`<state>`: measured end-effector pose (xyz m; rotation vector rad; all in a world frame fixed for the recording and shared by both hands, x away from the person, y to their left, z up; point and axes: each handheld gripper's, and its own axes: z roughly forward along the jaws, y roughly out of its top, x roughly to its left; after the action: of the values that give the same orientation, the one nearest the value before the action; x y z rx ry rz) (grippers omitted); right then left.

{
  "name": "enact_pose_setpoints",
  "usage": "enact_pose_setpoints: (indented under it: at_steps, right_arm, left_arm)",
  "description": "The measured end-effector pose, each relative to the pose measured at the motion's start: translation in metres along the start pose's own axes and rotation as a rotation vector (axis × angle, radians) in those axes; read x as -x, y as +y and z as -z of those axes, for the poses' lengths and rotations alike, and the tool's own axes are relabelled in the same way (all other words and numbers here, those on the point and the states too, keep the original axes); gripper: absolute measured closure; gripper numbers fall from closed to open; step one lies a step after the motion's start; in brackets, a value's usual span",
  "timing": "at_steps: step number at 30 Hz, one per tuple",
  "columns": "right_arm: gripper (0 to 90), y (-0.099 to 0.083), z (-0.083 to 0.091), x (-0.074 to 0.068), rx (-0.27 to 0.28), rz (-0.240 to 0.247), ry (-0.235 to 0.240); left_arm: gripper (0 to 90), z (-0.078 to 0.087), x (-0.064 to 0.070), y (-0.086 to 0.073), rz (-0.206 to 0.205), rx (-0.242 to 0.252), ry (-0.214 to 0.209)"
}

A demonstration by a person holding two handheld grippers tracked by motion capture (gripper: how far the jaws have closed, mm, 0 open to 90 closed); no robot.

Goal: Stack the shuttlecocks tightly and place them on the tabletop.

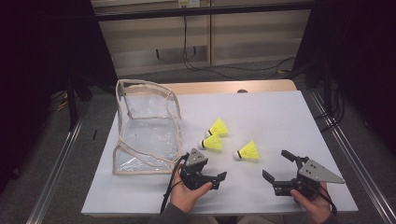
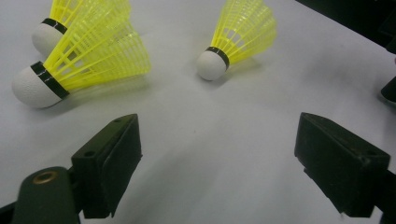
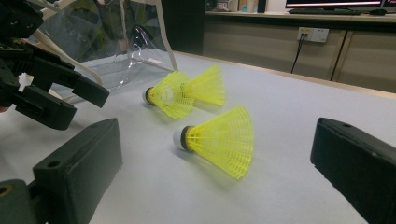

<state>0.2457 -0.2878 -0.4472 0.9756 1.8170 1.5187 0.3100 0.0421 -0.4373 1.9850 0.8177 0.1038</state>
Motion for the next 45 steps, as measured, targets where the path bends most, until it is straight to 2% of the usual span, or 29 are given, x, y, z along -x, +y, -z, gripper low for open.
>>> enact_pose_setpoints:
  at_steps: [8,14,19,30,39,45]
  right_arm:
    - [1.6,0.000,0.000,0.000,-0.002,0.000,0.000]
    - [1.6,0.000,0.000,0.000,-0.002,0.004,-0.002]
    - [1.6,0.000,0.000,-0.001,-0.002,0.002,-0.001]
    - [1.6,0.000,0.000,-0.001,-0.004,0.000,0.001]
    - [1.6,0.000,-0.001,0.002,-0.009,0.005,-0.011]
    - [1.5,0.000,-0.001,0.002,-0.011,0.010,-0.012]
  left_arm:
    - [10.5,0.005,-0.001,-0.002,-0.022,-0.003,-0.038]
    - [9.2,0.008,-0.004,-0.004,-0.018,-0.002,-0.057]
    - [8.4,0.012,-0.004,-0.005,-0.035,0.002,-0.062]
    - [7.3,0.019,-0.007,-0.008,-0.076,-0.009,-0.108]
    - [7.1,0.024,-0.007,-0.009,-0.065,0.009,-0.139]
    - [5.1,0.031,-0.008,-0.009,-0.061,0.028,-0.134]
